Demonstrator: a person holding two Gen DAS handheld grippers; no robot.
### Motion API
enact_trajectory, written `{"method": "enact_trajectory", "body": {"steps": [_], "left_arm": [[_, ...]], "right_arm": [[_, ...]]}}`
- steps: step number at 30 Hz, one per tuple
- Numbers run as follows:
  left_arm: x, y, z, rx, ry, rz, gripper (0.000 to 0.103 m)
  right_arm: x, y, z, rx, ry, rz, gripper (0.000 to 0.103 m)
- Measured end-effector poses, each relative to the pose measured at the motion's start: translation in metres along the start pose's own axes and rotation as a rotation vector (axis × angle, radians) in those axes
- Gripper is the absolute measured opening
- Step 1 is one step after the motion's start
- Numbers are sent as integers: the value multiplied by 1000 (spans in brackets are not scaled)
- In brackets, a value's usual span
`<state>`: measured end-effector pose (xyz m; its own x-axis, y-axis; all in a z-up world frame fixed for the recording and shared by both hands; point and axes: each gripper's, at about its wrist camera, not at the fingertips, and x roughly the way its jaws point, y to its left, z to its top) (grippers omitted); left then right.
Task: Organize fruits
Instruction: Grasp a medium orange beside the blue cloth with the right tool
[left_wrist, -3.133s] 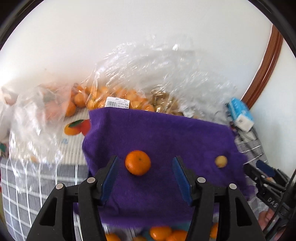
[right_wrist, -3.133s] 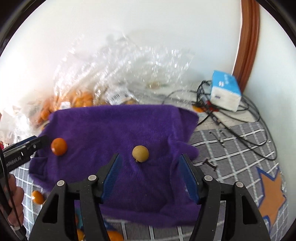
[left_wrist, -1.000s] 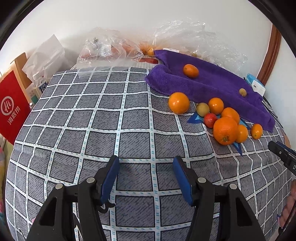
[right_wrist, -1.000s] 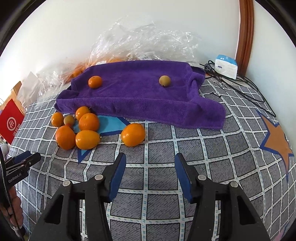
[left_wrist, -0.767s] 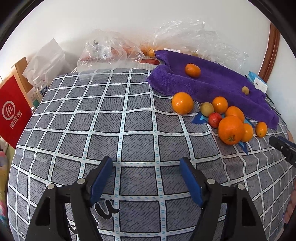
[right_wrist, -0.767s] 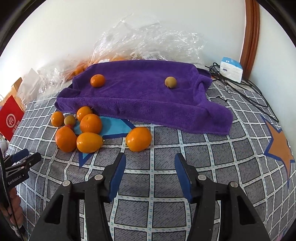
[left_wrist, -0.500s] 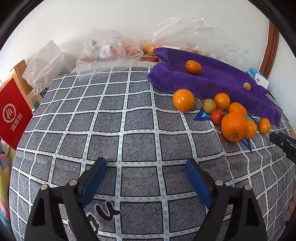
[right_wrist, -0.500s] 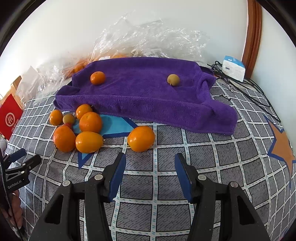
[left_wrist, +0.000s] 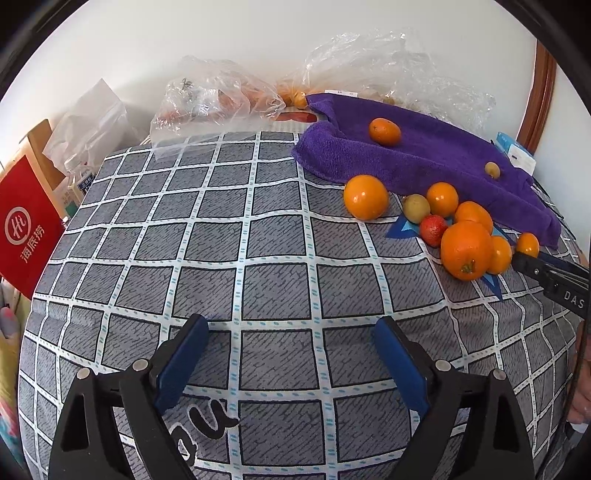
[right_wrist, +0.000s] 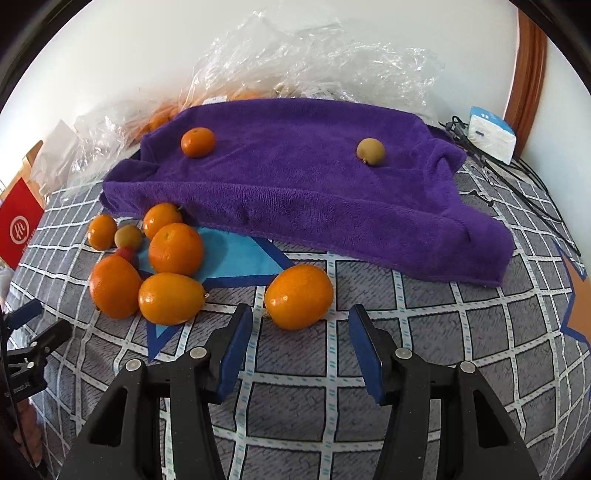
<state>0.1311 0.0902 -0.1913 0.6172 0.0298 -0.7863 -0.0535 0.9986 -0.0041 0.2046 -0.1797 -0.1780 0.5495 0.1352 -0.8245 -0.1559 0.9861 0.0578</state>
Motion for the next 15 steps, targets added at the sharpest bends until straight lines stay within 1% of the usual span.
{"method": "enact_trajectory", "body": {"steps": [1, 3, 5, 6, 15], "left_arm": [[0, 0, 0, 0, 1, -1, 92], [0, 0, 0, 0, 0, -3, 93], [0, 1, 0, -2, 0, -5, 93], [0, 1, 0, -2, 0, -4, 93], [-1, 0, 0, -4, 0, -5, 92]], "right_arm": [[1, 2, 0, -10, -7, -10, 54], [2, 4, 1, -22, -15, -12, 49], [1, 6, 1, -29, -19, -12, 38], [1, 7, 1, -34, -22, -12, 36], [-12, -3, -7, 7, -36, 15, 36]]}}
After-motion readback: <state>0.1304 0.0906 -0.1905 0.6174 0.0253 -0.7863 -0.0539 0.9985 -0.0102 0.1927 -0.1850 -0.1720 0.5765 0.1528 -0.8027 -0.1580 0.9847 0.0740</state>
